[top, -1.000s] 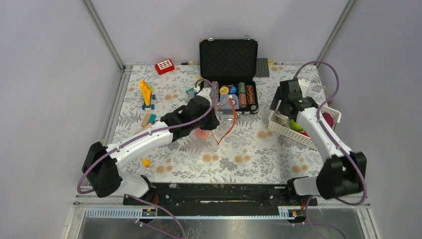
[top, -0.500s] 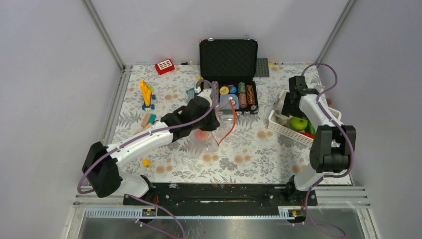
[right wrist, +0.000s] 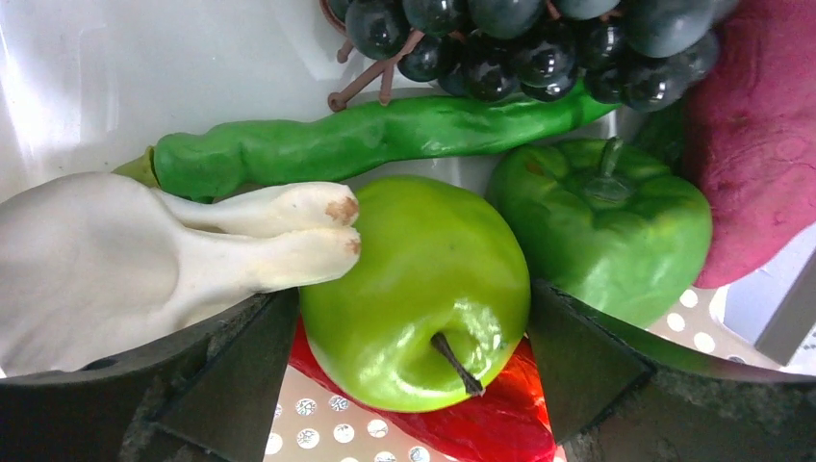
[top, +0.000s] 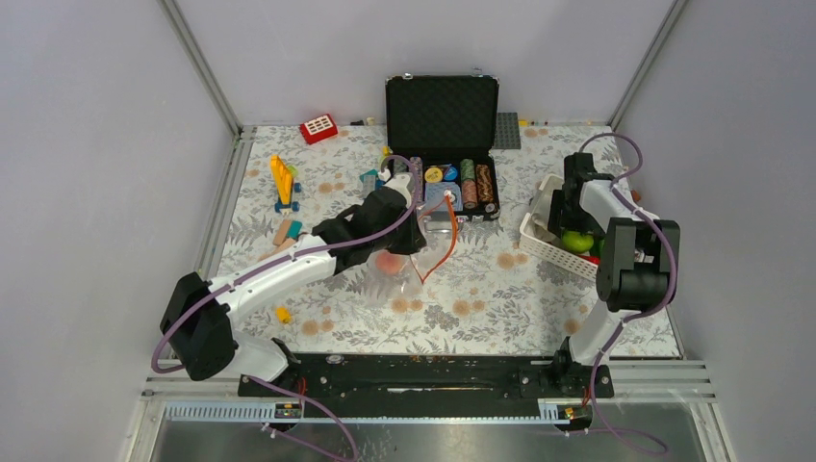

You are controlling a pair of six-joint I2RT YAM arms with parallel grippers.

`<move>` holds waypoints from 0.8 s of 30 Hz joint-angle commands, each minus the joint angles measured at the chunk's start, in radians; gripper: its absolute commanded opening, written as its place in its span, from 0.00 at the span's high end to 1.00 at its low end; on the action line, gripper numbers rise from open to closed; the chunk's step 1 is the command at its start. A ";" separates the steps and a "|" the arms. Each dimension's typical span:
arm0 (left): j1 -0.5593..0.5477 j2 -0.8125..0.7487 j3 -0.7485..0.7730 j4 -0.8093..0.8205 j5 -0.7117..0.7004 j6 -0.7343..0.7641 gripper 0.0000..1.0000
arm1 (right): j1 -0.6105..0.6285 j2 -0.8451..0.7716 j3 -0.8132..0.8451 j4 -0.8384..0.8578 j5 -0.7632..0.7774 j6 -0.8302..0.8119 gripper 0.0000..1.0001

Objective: Place the food in the zip-top bag and seal the zipper
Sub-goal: Pick up the fake fruit from the bin.

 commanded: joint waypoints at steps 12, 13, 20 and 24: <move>0.008 0.000 0.005 0.048 0.022 0.023 1.00 | -0.026 -0.028 0.019 0.031 -0.078 0.036 0.31; 0.007 -0.002 0.005 0.048 0.022 0.024 1.00 | -0.026 -0.041 0.018 0.030 -0.079 0.042 0.31; 0.008 -0.009 0.008 0.043 0.018 0.025 1.00 | -0.027 -0.162 0.010 -0.009 -0.061 0.088 0.33; 0.007 -0.011 0.009 0.042 0.017 0.026 1.00 | -0.031 -0.230 0.008 -0.033 -0.033 0.118 0.33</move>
